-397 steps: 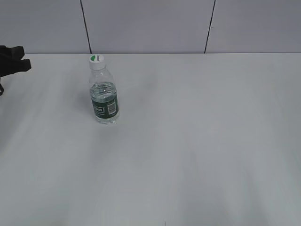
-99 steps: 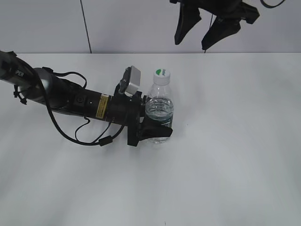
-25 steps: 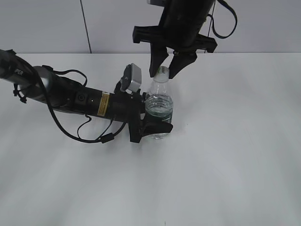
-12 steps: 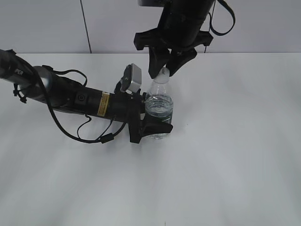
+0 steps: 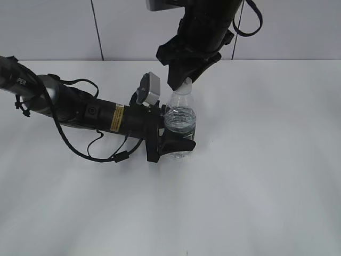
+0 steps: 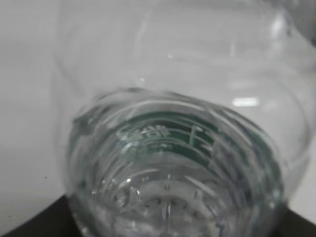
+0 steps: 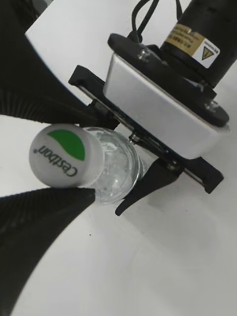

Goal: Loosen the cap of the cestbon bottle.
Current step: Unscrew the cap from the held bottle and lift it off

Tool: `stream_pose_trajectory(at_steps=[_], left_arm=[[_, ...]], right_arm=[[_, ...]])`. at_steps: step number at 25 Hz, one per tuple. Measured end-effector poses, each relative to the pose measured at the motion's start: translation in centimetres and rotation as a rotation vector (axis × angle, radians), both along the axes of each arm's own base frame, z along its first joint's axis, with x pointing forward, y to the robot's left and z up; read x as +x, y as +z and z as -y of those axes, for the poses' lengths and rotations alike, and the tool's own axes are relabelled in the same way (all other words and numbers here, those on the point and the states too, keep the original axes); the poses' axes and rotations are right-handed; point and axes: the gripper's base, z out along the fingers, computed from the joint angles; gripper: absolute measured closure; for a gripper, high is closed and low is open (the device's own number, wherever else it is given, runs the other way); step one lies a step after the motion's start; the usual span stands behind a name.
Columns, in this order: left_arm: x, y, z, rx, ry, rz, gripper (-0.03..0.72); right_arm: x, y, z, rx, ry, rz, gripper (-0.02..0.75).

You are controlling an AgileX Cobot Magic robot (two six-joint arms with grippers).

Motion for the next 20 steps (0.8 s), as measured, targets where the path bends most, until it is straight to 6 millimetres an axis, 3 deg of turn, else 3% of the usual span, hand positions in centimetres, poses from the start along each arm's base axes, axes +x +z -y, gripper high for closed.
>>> stream_pose_trajectory(at_steps=[20], left_arm=[[-0.08,0.08,0.03,-0.009,-0.01,0.001,0.272]], right_arm=[[-0.04,0.02,-0.08,-0.033,0.39,0.132,0.441]])
